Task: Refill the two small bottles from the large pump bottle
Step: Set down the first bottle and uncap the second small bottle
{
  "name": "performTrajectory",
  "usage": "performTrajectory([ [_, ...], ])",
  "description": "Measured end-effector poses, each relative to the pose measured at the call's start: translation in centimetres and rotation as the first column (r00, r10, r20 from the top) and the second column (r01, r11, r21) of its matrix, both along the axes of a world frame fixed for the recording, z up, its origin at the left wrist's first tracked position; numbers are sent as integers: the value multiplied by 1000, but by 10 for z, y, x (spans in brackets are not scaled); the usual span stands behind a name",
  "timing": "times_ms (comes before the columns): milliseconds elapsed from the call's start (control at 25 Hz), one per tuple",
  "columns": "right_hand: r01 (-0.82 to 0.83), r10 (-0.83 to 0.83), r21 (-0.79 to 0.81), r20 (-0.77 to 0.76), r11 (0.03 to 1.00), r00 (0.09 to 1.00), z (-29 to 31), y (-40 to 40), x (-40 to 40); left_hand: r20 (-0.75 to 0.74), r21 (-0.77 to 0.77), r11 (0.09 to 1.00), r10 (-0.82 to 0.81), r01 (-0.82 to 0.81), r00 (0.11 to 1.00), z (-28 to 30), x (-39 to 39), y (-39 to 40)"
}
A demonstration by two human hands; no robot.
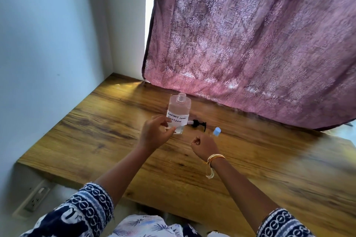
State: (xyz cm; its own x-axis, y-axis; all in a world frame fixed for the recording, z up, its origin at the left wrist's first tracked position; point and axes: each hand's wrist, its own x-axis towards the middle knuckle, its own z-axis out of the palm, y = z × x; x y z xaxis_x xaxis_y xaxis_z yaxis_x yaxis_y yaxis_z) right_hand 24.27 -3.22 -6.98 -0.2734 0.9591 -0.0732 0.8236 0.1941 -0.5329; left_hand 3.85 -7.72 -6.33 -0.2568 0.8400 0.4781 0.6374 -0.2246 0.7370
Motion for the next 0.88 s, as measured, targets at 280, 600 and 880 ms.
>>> performTrajectory([
  [280,82,-81,35,-28,996,996,9,10,44,57,-346,893,-286,288,956,-3,66,11],
  [600,234,-227,175,-57,956,972,15,29,60,112,-486,817,-294,310,949,-3,110,37],
  [880,72,-118,187,244,980,963,16,44,52,77,-525,794,-314,307,946,-6,115,54],
])
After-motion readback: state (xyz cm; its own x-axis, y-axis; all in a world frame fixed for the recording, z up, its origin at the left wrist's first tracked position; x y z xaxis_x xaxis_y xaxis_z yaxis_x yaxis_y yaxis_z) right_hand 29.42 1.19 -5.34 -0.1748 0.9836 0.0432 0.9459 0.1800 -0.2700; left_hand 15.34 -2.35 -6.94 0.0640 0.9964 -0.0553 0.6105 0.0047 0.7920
